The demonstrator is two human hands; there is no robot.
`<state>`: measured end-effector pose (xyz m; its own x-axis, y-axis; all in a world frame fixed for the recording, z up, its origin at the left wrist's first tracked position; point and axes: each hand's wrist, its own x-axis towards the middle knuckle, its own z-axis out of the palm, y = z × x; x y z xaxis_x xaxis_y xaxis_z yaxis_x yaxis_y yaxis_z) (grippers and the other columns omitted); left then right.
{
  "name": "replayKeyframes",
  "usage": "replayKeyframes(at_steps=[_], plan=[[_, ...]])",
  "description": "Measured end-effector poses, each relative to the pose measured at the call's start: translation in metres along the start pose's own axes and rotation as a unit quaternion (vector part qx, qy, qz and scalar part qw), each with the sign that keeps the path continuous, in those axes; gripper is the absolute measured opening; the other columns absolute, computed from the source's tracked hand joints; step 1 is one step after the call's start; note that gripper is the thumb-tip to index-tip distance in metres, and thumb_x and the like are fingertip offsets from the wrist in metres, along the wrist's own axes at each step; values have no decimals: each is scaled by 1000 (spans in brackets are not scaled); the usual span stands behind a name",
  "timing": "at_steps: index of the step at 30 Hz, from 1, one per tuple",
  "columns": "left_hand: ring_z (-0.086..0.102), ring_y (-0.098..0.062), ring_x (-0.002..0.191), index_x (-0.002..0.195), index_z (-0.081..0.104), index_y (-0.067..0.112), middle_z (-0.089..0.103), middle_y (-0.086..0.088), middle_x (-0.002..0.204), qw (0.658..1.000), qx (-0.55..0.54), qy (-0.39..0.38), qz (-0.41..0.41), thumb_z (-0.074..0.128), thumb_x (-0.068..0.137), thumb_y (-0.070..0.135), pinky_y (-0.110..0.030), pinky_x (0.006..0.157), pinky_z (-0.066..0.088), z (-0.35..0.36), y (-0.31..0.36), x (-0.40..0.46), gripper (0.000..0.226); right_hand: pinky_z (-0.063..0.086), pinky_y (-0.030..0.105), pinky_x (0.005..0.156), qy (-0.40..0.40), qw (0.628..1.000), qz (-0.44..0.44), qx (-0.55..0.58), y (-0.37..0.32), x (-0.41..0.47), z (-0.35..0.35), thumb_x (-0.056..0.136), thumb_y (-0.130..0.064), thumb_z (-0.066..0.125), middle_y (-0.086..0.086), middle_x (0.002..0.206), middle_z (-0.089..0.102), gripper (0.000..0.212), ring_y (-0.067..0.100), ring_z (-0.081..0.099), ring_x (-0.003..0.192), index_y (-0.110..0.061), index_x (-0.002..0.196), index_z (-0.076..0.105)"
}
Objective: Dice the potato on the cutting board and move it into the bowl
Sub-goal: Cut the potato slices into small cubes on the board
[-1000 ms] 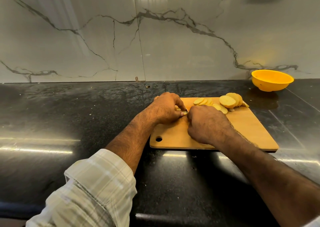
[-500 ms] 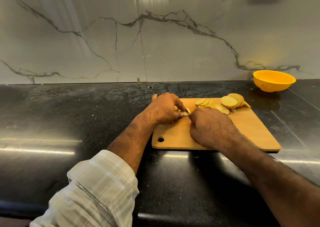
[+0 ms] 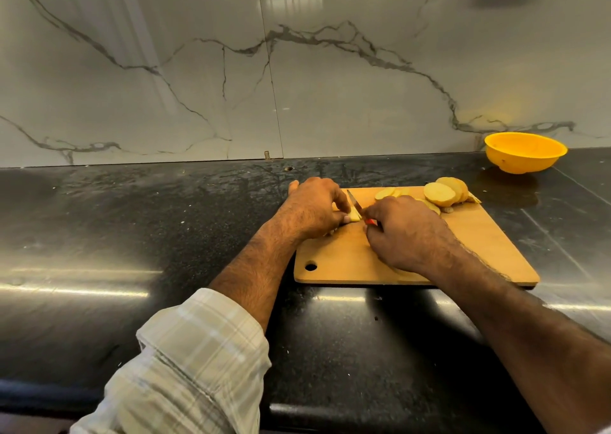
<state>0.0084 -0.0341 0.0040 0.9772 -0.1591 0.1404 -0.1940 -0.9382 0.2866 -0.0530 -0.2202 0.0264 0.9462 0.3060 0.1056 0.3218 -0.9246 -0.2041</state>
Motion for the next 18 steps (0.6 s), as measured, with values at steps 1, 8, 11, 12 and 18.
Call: replayKeyframes(at_steps=[1,8,11,12,18], plan=[[51,-13,131,103,79,38,68,18,124,1000,-3,1,-1,80,90,43,-58,119,25,0,0,0,13,59,36,84,-7,1000,0,-9,-2,-1,0,99,-39,60,-3,127,67,42,19,61,111,-31,140,63],[53,-13,128,104,80,38,70,18,119,1000,18,-10,7,78,93,41,-59,117,24,-3,7,1,12,59,40,90,-43,998,8,-46,-14,3,2,96,-34,65,1,125,64,42,20,60,111,-27,137,62],[54,-13,127,103,79,37,70,17,119,1000,24,-13,2,78,93,41,-59,118,25,-5,7,0,12,60,40,89,-49,998,3,-48,-19,8,5,95,-35,67,1,123,63,44,20,60,110,-26,138,60],[54,-13,126,102,80,38,71,17,118,1000,25,-10,1,78,92,42,-59,117,27,-4,5,-1,11,60,40,88,-47,998,3,-42,-19,10,7,95,-35,66,1,123,64,43,21,61,109,-26,137,60],[63,-7,110,96,80,39,74,20,100,1000,-13,17,-1,83,87,45,-57,112,39,1,-2,-2,11,58,40,89,30,999,2,28,0,6,12,98,-39,60,-2,123,69,35,20,60,112,-29,131,68]])
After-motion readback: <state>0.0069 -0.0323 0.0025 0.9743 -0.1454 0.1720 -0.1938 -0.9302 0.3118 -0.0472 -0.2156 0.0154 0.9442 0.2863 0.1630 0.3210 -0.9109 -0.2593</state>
